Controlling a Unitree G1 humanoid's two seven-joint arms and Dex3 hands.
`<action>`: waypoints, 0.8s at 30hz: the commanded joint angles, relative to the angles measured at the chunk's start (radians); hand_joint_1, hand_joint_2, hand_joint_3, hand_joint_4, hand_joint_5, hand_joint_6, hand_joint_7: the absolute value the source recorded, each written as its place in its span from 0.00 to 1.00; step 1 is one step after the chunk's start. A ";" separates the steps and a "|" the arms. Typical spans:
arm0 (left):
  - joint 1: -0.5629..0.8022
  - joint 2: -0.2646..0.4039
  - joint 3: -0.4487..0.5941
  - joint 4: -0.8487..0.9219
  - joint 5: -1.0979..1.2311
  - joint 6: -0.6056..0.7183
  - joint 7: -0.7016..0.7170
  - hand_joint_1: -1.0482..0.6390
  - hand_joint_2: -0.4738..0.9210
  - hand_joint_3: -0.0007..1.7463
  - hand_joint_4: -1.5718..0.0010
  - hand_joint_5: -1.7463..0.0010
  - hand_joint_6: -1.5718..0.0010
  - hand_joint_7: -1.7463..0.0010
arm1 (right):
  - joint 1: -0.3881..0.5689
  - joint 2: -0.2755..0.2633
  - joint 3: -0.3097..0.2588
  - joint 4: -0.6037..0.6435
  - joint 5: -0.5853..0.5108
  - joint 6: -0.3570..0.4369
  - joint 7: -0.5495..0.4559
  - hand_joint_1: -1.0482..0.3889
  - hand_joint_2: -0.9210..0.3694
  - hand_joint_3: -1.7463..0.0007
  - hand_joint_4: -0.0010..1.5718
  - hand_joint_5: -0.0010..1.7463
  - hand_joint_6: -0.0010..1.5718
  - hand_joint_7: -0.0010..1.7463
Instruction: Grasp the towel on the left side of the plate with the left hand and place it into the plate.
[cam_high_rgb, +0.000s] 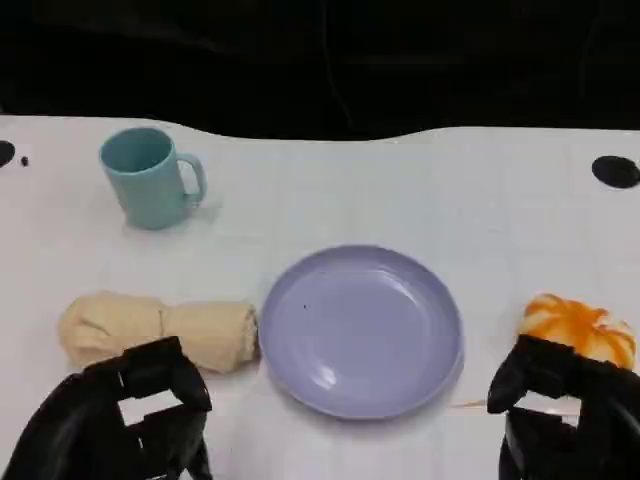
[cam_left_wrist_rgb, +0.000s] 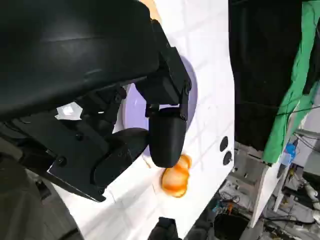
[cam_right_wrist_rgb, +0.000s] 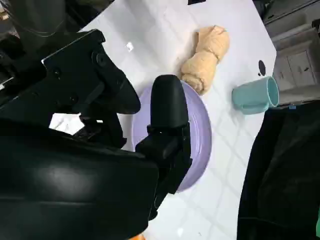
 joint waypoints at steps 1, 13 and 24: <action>-0.005 0.017 0.007 -0.003 0.009 -0.003 0.011 0.56 0.71 0.69 0.48 0.00 0.49 0.12 | -0.004 -0.008 0.002 -0.005 -0.002 -0.007 -0.001 0.69 0.31 0.23 0.50 1.00 0.38 0.97; -0.007 0.020 0.010 0.003 0.007 -0.005 0.005 0.56 0.71 0.70 0.48 0.00 0.49 0.12 | -0.005 -0.004 -0.002 -0.009 0.004 -0.004 -0.001 0.68 0.32 0.22 0.50 1.00 0.39 0.96; -0.005 0.006 0.022 0.013 -0.015 -0.027 -0.007 0.57 0.72 0.69 0.47 0.02 0.48 0.14 | -0.001 -0.007 0.003 -0.006 0.000 -0.016 0.003 0.69 0.32 0.21 0.50 1.00 0.39 0.96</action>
